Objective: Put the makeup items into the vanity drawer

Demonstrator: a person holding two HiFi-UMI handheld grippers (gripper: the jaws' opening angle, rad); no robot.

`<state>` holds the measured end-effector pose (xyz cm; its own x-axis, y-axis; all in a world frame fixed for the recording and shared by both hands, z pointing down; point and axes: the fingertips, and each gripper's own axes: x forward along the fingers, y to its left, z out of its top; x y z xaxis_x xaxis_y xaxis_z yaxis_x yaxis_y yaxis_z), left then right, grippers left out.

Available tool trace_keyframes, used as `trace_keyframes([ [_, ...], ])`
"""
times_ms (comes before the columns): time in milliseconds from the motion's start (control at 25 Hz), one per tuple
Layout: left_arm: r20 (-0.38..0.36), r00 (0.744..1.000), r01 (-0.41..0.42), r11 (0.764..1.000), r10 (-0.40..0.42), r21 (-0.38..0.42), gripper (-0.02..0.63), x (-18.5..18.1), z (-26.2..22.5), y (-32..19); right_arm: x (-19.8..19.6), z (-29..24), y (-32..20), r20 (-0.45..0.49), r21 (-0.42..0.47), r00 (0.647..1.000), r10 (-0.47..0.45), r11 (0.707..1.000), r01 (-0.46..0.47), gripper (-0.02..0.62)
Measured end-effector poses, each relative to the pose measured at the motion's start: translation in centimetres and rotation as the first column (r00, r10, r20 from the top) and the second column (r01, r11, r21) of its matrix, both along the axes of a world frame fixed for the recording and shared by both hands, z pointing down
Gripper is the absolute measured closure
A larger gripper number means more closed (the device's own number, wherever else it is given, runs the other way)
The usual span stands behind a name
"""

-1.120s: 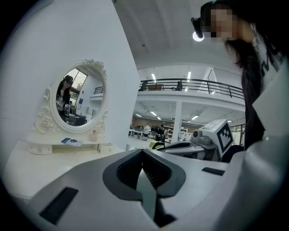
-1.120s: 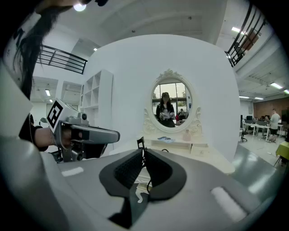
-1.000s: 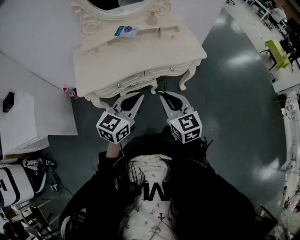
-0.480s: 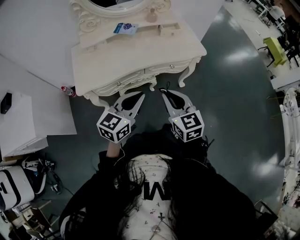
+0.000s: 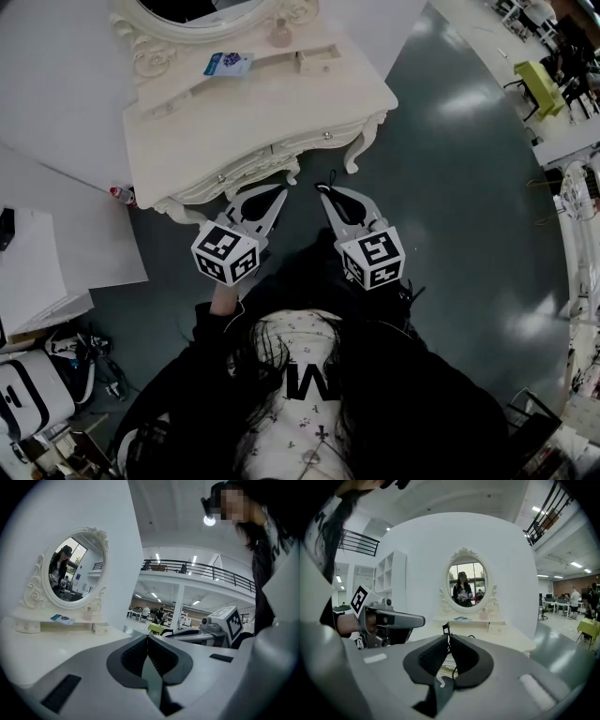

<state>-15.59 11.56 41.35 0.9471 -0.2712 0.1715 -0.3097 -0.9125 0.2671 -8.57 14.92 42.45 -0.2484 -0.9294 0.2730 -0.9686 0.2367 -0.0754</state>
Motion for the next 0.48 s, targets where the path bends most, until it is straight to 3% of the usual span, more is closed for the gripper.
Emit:
trace_keyframes([
  [240,0.044,0.999,-0.015,1.000,0.015,-0.022,0.606,3.6,1.0,-1.1,4.5,0.8,-2.6,0.029,-0.021,0.999,0.014,1.000,-0.014,0.558],
  [480,0.065,0.997,0.041,0.998,-0.039,-0.036,0.606,6.7,1.4,-5.4,8.0,1.4,-7.2,0.042,-0.035,0.999,-0.032,0.999,0.034,0.558],
])
